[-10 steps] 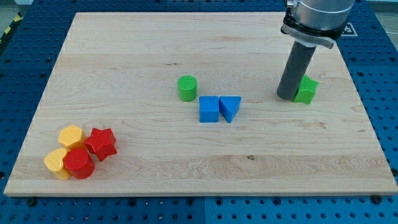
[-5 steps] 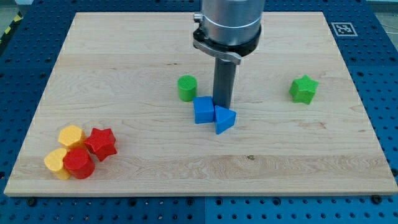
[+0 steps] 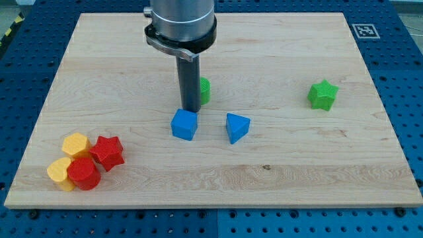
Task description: Slide green blocks diagonal to each other
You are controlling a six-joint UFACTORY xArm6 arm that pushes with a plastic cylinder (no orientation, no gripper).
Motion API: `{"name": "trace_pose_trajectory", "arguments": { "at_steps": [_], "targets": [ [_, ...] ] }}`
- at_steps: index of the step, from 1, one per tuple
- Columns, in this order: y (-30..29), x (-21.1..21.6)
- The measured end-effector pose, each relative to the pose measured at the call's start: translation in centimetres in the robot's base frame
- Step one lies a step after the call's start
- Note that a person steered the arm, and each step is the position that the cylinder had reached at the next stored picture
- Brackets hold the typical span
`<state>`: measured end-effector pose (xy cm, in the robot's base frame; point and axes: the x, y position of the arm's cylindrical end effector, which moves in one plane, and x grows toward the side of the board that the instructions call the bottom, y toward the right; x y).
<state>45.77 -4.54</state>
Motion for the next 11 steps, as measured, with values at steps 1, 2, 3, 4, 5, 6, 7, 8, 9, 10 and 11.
{"name": "trace_pose_trajectory", "arguments": {
  "at_steps": [1,2,3,4,5,6,7,8,9,10,11],
  "targets": [
    [-1.0,-0.7],
    [-0.2,-2.0],
    [1.3,-2.3],
    [1.3,-2.9],
    [0.9,-4.7],
    [1.8,-5.1],
    [3.5,-4.1],
    [3.6,-1.3],
    [5.3,-1.1],
    [5.8,-4.4],
    [7.3,-4.9]
  ]
}}
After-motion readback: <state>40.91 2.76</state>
